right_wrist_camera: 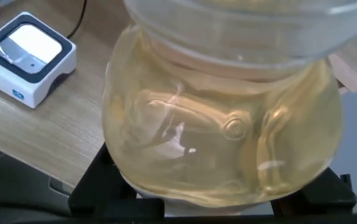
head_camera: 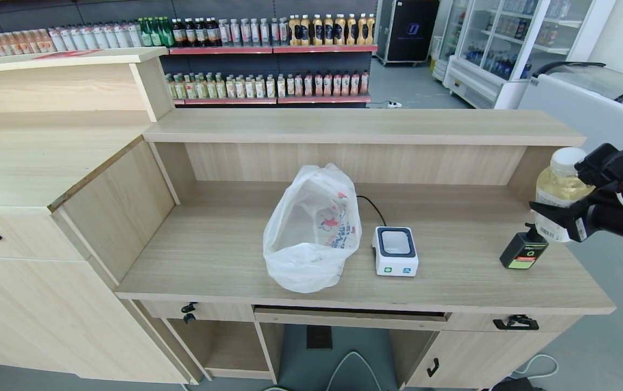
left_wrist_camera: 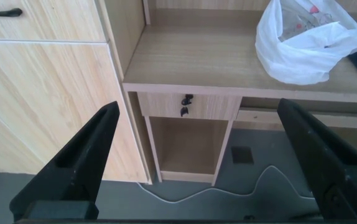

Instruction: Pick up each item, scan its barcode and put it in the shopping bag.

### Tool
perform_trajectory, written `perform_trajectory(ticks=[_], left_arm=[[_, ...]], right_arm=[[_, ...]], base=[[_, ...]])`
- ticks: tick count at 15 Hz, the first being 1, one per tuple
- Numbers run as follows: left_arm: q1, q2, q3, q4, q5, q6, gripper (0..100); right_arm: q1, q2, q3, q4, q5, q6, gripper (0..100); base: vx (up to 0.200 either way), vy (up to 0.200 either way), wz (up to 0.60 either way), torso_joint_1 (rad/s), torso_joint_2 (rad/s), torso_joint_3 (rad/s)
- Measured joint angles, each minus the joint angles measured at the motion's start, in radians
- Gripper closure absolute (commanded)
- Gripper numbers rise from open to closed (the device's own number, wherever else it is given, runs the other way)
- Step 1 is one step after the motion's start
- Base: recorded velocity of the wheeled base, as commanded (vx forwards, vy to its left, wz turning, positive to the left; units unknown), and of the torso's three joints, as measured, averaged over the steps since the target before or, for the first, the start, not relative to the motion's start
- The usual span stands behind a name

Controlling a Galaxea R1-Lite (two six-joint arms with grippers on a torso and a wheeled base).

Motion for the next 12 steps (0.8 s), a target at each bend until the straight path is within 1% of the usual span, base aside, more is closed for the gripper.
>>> perform_trajectory(ticks=[2,3,6,8,11,12], left_arm=[[-0.001,0.0,0.0,0.0,0.0,0.0,0],[-0.001,0.0,0.0,0.0,0.0,0.0,0],[-0.001,0.0,0.0,0.0,0.0,0.0,0],[0.001,0.0,0.0,0.0,0.0,0.0,0],[0.0,0.0,0.0,0.0,-0.001,0.0,0],[0.0,0.0,0.0,0.0,0.0,0.0,0]], right_arm=[[-0.003,0.013,0.003,-0.034,-0.009,-0.003,100],[0.009,0.027,-0.001,-0.09,-0.003,-0.004,100],[0.023,0.071,-0.016,-0.124,0.003,-0.013,100],[0.036,0.112,-0.017,-0.185,0.007,-0.042,100],[0.041,0.209,-0.038,-0.293,0.084,-0.06,100],[0.048,0.245,-0.057,-0.295,0.131,-0.076,100]], base=[[0.0,0.0,0.6,0.0,0.0,0.002],[0.0,0.0,0.6,0.002,0.0,0.002],[0.0,0.0,0.0,0.0,0.0,0.0],[0.0,0.0,0.0,0.0,0.0,0.0],[0.0,0.0,0.0,0.0,0.0,0.0],[0.0,0.0,0.0,0.0,0.0,0.0]])
